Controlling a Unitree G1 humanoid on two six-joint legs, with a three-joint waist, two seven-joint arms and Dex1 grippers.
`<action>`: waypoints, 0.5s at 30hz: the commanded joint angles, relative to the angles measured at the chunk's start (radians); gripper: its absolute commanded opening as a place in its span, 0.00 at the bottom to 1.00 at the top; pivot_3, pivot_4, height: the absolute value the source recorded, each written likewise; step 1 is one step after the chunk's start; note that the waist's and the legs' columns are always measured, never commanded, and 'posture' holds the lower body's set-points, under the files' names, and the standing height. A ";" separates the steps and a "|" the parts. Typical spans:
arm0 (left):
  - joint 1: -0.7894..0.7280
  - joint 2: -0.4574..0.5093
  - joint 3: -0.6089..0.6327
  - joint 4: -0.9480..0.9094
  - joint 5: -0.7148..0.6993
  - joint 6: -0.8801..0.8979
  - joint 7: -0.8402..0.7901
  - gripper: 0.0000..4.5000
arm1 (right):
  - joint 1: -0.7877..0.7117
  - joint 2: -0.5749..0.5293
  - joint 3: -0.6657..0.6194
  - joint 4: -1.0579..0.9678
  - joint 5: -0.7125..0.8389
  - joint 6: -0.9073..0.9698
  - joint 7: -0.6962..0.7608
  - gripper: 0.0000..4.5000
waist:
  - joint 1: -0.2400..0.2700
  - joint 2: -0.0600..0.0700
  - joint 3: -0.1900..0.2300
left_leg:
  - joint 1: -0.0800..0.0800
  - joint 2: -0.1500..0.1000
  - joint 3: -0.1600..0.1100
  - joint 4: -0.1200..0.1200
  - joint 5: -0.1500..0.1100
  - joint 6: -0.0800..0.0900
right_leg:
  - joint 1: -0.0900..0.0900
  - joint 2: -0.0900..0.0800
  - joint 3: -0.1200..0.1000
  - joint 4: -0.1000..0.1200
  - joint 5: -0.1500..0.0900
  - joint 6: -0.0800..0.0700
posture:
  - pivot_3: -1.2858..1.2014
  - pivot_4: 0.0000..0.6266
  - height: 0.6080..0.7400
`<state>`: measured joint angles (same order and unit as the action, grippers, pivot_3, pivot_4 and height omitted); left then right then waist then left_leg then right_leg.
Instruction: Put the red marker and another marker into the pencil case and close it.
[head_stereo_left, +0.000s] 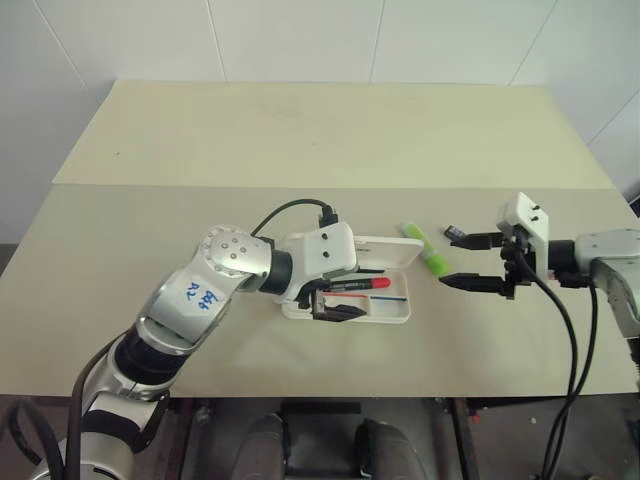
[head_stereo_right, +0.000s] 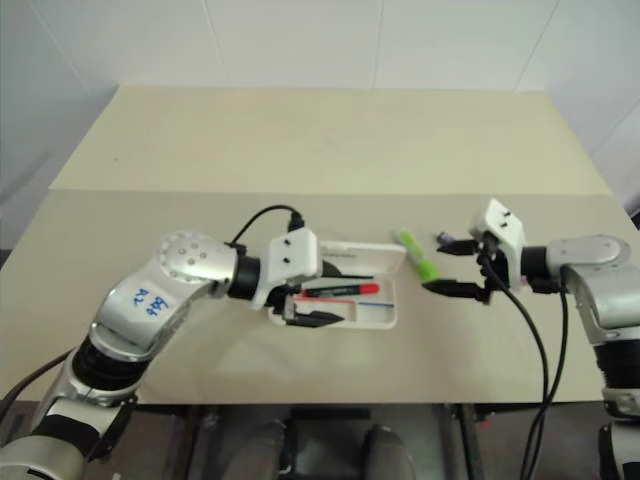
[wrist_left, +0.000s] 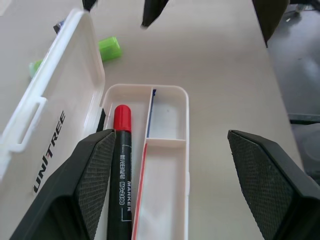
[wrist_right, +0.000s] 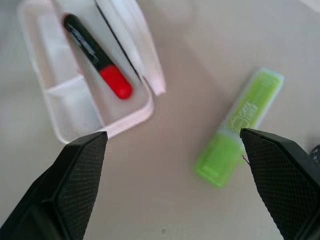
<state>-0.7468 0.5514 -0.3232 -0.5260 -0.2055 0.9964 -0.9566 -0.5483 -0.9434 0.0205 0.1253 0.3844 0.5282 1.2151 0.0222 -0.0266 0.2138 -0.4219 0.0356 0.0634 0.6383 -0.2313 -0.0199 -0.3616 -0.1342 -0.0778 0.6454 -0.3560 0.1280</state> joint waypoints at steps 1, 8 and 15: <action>-0.004 0.034 0.119 -0.081 -0.081 0.064 0.013 0.85 | -0.041 0.014 -0.009 0.017 -0.025 -0.003 -0.028 1.00 | -0.001 0.000 0.000 | 0.000 0.000 0.000 0.000 0.000 0.000 | 0.000 0.000 0.000 0.000 0.000 0.000 | 0.52 0.24 1.00; -0.093 0.057 0.301 -0.092 -0.208 0.158 0.065 0.85 | -0.100 0.073 0.019 0.116 -0.087 0.015 -0.096 1.00 | 0.003 0.000 0.000 | 0.000 0.000 0.000 0.000 0.000 0.000 | 0.000 0.000 0.000 0.000 0.000 0.000 | 0.52 0.24 1.00; -0.119 0.209 0.314 -0.062 -0.275 0.108 0.010 0.85 | -0.104 0.112 0.025 0.166 -0.109 0.032 -0.114 1.00 | -0.002 0.000 0.000 | 0.000 0.000 0.000 -0.002 0.000 -0.001 | -0.001 0.000 0.000 0.000 0.000 0.000 | 0.52 0.24 1.00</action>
<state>-0.8498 0.7512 -0.0207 -0.5771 -0.4609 1.1330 -0.9384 -0.6422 -0.8364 0.0600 0.2947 0.2753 0.5527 1.1078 0.0206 -0.0265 0.2138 -0.4220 0.0356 0.0639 0.6369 -0.2316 -0.0208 -0.3621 -0.1338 -0.0776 0.6455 -0.3560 0.1280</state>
